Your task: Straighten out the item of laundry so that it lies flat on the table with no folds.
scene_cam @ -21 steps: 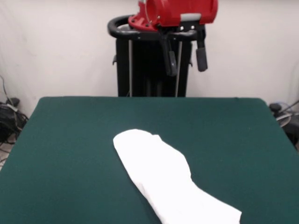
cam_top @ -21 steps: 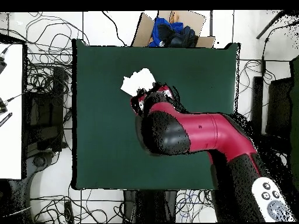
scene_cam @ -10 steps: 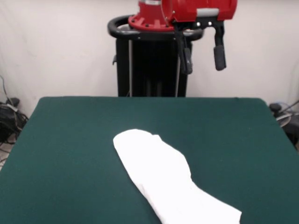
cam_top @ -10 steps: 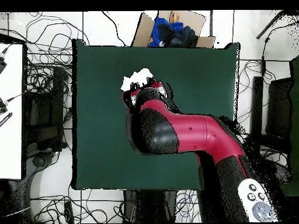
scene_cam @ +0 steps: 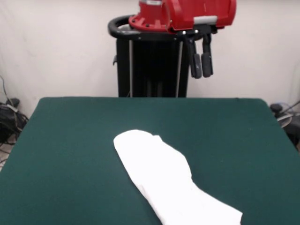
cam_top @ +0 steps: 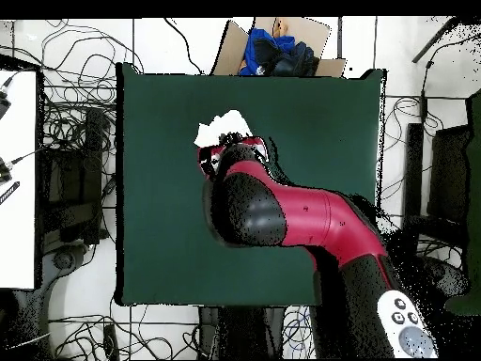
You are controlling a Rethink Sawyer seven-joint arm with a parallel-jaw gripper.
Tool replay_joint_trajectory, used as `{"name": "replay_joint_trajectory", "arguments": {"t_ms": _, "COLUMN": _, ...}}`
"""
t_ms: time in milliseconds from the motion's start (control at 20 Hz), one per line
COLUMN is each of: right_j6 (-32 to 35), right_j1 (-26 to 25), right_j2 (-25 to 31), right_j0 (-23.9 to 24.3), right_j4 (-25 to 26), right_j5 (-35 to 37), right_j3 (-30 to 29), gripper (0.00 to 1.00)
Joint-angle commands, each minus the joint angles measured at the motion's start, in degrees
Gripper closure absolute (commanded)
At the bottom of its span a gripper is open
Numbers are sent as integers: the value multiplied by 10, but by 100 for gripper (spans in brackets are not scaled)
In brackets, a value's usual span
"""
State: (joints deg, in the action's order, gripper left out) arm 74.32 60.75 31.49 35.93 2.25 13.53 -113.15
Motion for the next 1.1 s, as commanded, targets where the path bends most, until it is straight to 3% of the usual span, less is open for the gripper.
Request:
{"name": "replay_joint_trajectory", "arguments": {"t_ms": 50, "right_j6": 186, "right_j1": -23, "right_j2": -52, "right_j0": -14, "right_j4": -48, "right_j5": -5, "right_j3": -62, "gripper": 100}}
{"name": "replay_joint_trajectory", "arguments": {"t_ms": 400, "right_j6": 201, "right_j1": -21, "right_j2": -57, "right_j0": -14, "right_j4": -75, "right_j5": -59, "right_j3": -81, "gripper": 100}}
{"name": "replay_joint_trajectory", "arguments": {"t_ms": 650, "right_j6": 187, "right_j1": -3, "right_j2": -18, "right_j0": 17, "right_j4": -93, "right_j5": -65, "right_j3": -104, "gripper": 100}}
{"name": "replay_joint_trajectory", "arguments": {"t_ms": 800, "right_j6": 221, "right_j1": 9, "right_j2": -1, "right_j0": 29, "right_j4": -122, "right_j5": -93, "right_j3": -121, "gripper": 100}}
{"name": "replay_joint_trajectory", "arguments": {"t_ms": 1100, "right_j6": 224, "right_j1": 13, "right_j2": -54, "right_j0": -2, "right_j4": -153, "right_j5": -110, "right_j3": -122, "gripper": 100}}
